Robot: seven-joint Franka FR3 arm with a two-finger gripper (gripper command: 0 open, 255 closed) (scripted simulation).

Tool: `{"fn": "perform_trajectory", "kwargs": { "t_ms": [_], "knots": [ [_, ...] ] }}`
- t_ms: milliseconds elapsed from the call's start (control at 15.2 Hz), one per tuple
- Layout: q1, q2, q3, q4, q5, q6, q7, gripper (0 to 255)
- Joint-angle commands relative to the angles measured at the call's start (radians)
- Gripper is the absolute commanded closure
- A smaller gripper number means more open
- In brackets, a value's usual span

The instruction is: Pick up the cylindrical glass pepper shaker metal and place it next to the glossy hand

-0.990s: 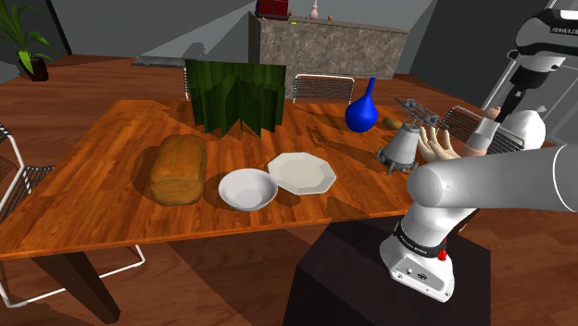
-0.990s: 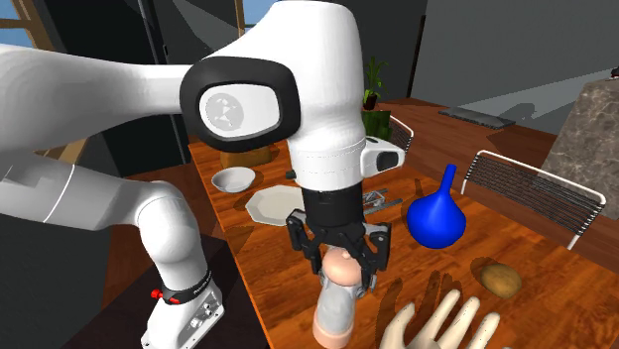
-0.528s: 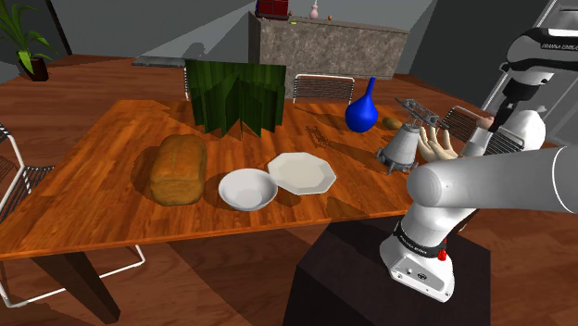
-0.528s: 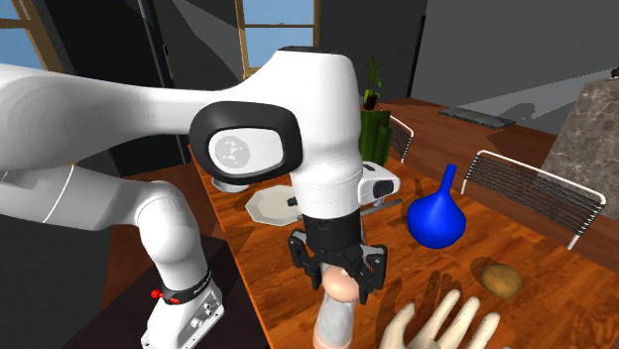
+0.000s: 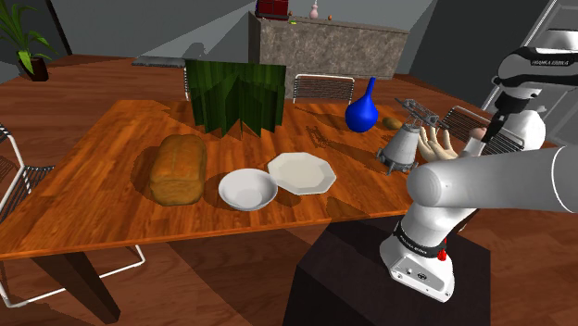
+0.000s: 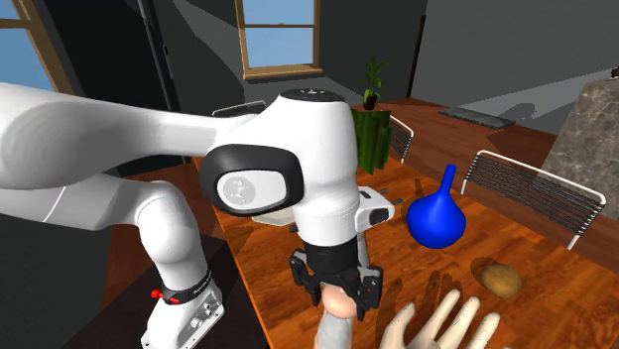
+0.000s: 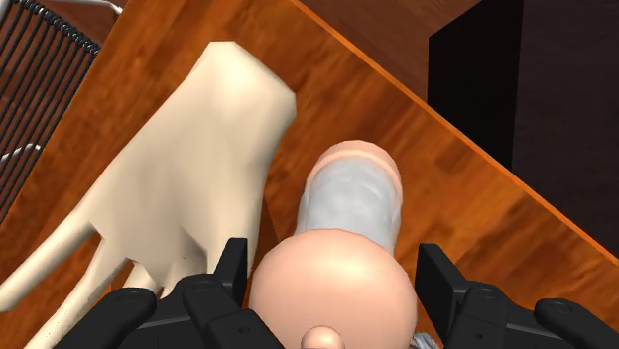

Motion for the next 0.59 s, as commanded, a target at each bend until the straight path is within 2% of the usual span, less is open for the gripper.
{"fn": "perform_trajectory", "kwargs": {
  "t_ms": [0, 528],
  "knots": [
    [-0.001, 0.002, -0.015, -0.022, -0.013, 0.025, 0.006, 255],
    [0.002, 0.025, -0.09, -0.094, -0.066, 0.129, 0.025, 255]
  ]
}}
